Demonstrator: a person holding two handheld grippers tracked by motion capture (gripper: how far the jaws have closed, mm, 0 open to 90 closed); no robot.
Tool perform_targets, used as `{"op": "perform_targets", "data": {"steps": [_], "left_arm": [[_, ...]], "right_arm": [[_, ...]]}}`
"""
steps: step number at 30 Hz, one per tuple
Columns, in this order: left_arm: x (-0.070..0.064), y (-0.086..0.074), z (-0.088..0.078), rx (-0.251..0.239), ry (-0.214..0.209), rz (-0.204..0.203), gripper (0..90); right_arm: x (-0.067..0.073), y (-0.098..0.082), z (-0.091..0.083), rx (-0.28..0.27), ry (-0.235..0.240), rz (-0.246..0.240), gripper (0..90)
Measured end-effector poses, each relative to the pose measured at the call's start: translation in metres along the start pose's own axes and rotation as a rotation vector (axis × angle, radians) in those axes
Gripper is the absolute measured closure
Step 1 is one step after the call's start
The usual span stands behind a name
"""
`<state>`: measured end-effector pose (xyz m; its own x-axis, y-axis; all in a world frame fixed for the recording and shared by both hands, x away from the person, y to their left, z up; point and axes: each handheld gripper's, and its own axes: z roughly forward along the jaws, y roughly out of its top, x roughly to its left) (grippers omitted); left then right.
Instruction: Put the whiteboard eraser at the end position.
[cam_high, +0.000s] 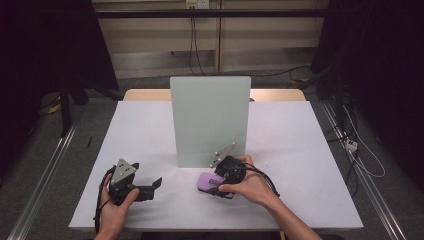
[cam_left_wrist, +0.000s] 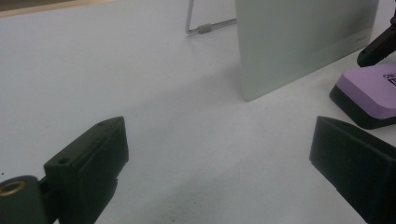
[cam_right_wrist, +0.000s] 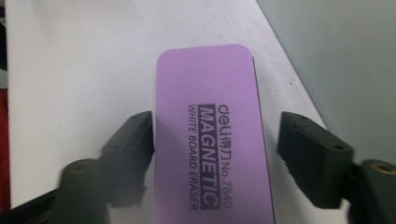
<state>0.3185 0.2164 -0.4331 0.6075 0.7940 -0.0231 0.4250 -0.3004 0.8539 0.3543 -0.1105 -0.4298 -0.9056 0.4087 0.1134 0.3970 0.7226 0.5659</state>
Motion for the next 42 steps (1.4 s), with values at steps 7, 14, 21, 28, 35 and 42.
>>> {"op": "perform_targets", "data": {"steps": [7,14,21,28,35,42], "left_arm": [[0.0,-0.001,-0.001,-0.005,-0.004,-0.004,4.5],[0.0,-0.001,-0.003,-0.019,-0.002,-0.003,4.5],[0.001,0.0,-0.002,-0.011,-0.008,-0.001,4.5],[0.002,-0.001,0.002,-0.006,-0.019,-0.006,4.5],[0.004,0.0,0.001,-0.007,-0.022,0.001,4.5],[0.004,0.0,-0.001,-0.009,-0.009,-0.002,4.5]], "right_arm": [[0.0,0.0,-0.003,-0.048,-0.022,0.003,9.9],[0.001,0.0,-0.009,-0.097,-0.055,0.014,9.0],[0.0,-0.003,-0.016,-0.148,-0.089,0.048,9.2],[-0.003,-0.008,-0.026,-0.224,-0.115,0.105,9.3],[-0.004,-0.014,-0.03,-0.264,-0.178,0.145,9.1],[-0.004,-0.024,-0.034,-0.323,-0.211,0.182,8.7]]}}
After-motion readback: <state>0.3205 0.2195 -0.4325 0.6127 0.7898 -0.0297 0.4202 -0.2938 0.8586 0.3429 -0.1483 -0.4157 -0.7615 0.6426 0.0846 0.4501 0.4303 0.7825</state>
